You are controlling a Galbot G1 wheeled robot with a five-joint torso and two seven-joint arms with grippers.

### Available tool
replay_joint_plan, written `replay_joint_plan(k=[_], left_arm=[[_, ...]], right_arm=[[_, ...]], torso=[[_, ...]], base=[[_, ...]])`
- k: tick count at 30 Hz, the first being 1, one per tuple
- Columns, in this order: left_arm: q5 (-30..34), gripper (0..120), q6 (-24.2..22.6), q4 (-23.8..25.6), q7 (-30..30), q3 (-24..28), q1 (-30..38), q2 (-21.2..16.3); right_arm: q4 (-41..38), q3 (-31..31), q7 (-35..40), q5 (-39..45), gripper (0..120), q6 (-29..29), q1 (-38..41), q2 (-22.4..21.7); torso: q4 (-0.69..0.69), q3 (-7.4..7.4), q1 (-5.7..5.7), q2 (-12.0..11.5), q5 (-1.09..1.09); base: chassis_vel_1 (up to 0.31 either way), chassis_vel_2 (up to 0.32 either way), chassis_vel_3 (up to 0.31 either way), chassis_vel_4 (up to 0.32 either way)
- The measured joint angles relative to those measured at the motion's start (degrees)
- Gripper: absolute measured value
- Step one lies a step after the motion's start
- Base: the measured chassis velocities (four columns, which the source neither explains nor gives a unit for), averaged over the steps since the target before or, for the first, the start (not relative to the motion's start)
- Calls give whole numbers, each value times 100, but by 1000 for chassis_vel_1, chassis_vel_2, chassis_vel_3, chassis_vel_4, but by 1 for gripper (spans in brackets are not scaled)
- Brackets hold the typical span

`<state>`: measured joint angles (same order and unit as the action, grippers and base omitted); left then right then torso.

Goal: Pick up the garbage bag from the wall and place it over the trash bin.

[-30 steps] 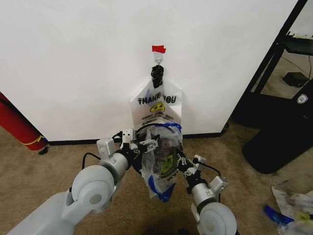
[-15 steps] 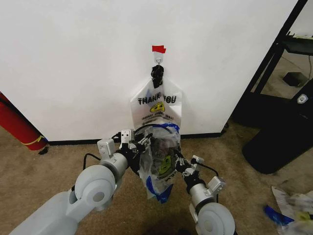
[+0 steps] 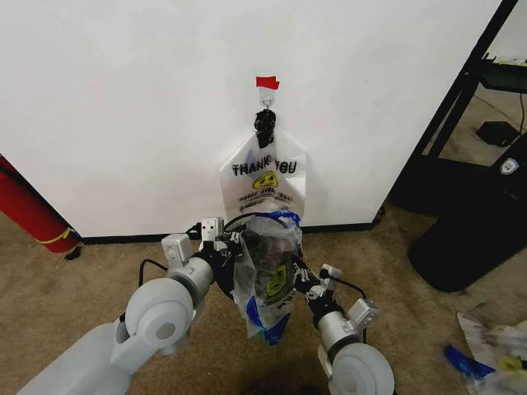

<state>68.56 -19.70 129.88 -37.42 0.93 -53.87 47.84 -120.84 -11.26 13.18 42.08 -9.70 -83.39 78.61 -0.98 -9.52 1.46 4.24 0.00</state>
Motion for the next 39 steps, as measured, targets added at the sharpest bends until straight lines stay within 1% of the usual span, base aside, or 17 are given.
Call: replay_joint_plan(k=[5, 8, 11, 14, 19, 26, 32, 34, 39], left_arm=[[8, 0, 11, 28, 6, -41, 84, -60], [80, 0, 11, -28, 7, -65, 200, -97], [282, 0, -16, -152, -24, -143, 320, -159], [312, 0, -24, -174, -31, -184, 320, -177], [500, 0, -69, -307, -33, -495, 197, -296], [523, 0, -62, -433, 47, -675, 37, -430], [523, 0, -43, -412, 112, -802, -97, -519], [535, 0, -24, -445, 179, -857, -181, -588], [584, 0, -16, -521, 238, -885, -260, -599]], right_arm=[[29, 5, -16, -18, 1, -2, -12, -31], [40, 9, -59, -52, 1, 2, -37, -55], [71, 9, -168, -101, 1, 57, -77, -93], [78, 2, -194, -96, 1, 80, -90, -101], [83, -41, -355, 8, 1, 181, -161, -162], [66, -102, -442, 193, 1, 217, -183, -213], [92, -219, -487, 440, 1, 221, -184, -217], [107, -314, -636, 581, 1, 262, -220, -257], [127, -433, -735, 845, 1, 378, -243, -272]], torso=[[0, 0, 0, 0, 0], [0, 0, 0, 0, 0], [0, 0, 0, 0, 0], [0, 0, 0, 0, 0], [0, 0, 0, 0, 0], [0, 0, 0, 0, 0], [0, 0, 0, 0, 0], [0, 0, 0, 0, 0], [0, 0, 0, 0, 0]], base=[[0, 0, 0, 0], [0, 0, 0, 0], [0, 0, 0, 0], [0, 0, 0, 0], [0, 0, 0, 0], [0, 0, 0, 0], [0, 0, 0, 0], [0, 0, 0, 0], [0, 0, 0, 0]])
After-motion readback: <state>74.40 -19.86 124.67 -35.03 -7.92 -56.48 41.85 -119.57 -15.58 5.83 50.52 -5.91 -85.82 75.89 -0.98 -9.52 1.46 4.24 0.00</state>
